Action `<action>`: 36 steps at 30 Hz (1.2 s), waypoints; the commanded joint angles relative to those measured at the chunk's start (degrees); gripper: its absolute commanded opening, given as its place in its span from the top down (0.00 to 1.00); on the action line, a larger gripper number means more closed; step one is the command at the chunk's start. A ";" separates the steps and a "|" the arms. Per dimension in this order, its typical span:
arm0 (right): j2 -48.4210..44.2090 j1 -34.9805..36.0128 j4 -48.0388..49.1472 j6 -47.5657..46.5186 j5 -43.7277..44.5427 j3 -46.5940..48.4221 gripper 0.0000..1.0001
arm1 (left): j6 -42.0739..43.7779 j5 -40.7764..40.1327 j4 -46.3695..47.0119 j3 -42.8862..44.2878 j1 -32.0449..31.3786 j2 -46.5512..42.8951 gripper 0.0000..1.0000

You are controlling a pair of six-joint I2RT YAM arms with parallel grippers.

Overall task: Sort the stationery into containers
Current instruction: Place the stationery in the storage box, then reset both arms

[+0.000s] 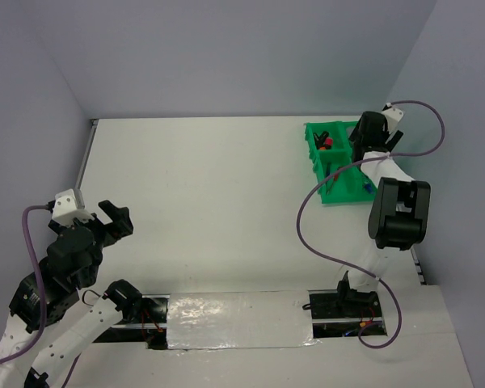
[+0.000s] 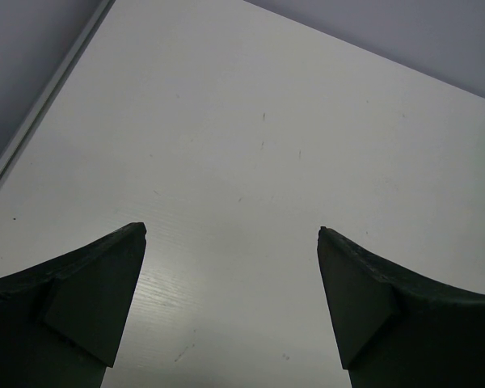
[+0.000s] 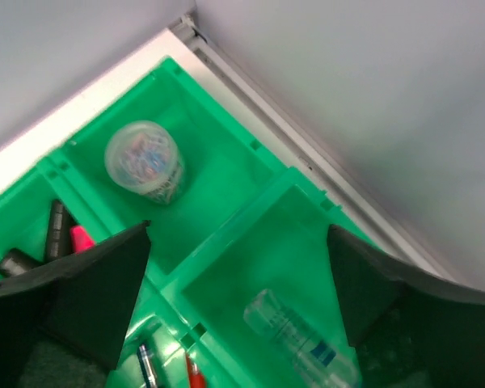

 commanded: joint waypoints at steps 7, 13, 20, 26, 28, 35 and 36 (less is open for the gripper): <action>-14.16 1.43 -12.71 7.55 -4.89 5.01 0.00 | 0.73 -0.44 2.28 -0.08 -0.14 2.00 0.01; -27.17 10.73 -14.12 5.01 -20.43 -4.04 0.00 | -0.24 -1.75 1.40 0.35 -0.14 3.06 0.01; -50.10 33.41 -22.28 -1.94 -11.77 -14.15 0.00 | -3.57 -5.18 -1.84 2.99 -0.14 10.34 0.01; -70.86 37.30 -33.36 0.26 -15.26 -17.15 0.00 | -6.30 -5.54 -1.59 4.22 0.21 16.59 0.01; -75.16 37.38 -38.61 0.44 -15.90 -15.75 0.00 | -6.82 -6.23 -2.55 5.01 1.08 17.47 0.01; -82.28 37.65 -54.11 -0.18 -11.94 -9.06 0.00 | -8.32 -10.72 -6.95 7.21 1.35 15.28 0.01; -83.61 37.82 -54.11 -0.44 -12.12 -9.15 0.00 | -8.15 -10.90 -6.86 6.78 1.35 14.75 0.01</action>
